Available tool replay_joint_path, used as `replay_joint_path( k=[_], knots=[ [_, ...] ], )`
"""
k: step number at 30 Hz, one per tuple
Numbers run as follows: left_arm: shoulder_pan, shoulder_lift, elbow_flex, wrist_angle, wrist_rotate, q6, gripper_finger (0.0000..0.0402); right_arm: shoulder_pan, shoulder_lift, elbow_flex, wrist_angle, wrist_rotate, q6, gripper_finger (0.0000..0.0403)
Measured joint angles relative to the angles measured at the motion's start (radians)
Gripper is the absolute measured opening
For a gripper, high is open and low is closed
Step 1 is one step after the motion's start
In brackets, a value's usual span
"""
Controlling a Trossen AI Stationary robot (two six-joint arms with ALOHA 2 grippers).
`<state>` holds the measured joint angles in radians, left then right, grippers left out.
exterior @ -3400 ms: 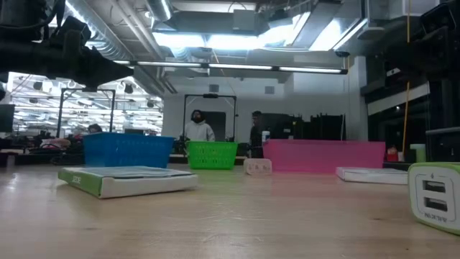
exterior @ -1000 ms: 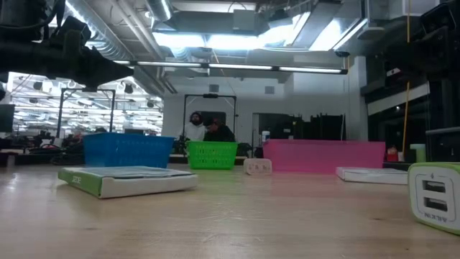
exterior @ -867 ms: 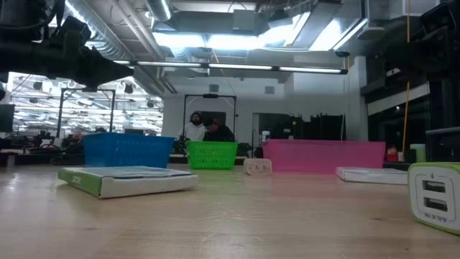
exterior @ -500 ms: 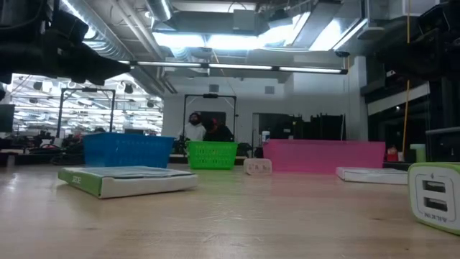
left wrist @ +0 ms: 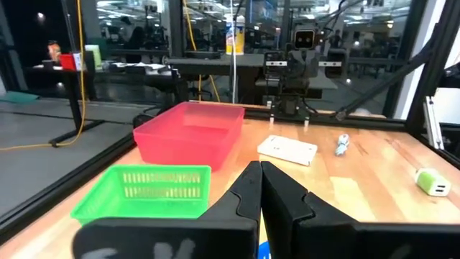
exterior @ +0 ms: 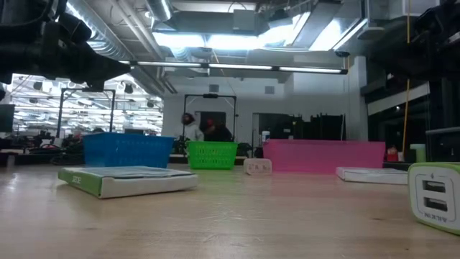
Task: Pick and place items into bin
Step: Put the black charger cable into the green bin
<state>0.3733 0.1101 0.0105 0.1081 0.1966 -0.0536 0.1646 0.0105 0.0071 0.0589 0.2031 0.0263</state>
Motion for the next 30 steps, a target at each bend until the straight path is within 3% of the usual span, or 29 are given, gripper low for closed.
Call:
replay_joint_path(
  k=[3, 7, 16, 30],
  knots=[
    [0.000, 0.000, 0.000, 0.000, 0.008, 0.008, 0.0001, 0.001, 0.000, 0.000, 0.007, 0.030, -0.007, 0.0000],
    [0.000, 0.006, 0.000, 0.000, -0.021, -0.004, 0.0002, 0.000, 0.000, 0.006, 0.010, 0.194, 0.049, 0.0000],
    [0.000, 0.084, 0.046, 0.000, -0.057, -0.033, 0.0001, 0.000, 0.001, 0.077, 0.011, 0.193, -0.026, 0.0000],
    [0.000, 0.368, 0.240, -0.008, -0.056, 0.012, 0.0003, 0.000, 0.120, 0.136, 0.038, 0.196, -0.037, 0.0001]
  ],
)
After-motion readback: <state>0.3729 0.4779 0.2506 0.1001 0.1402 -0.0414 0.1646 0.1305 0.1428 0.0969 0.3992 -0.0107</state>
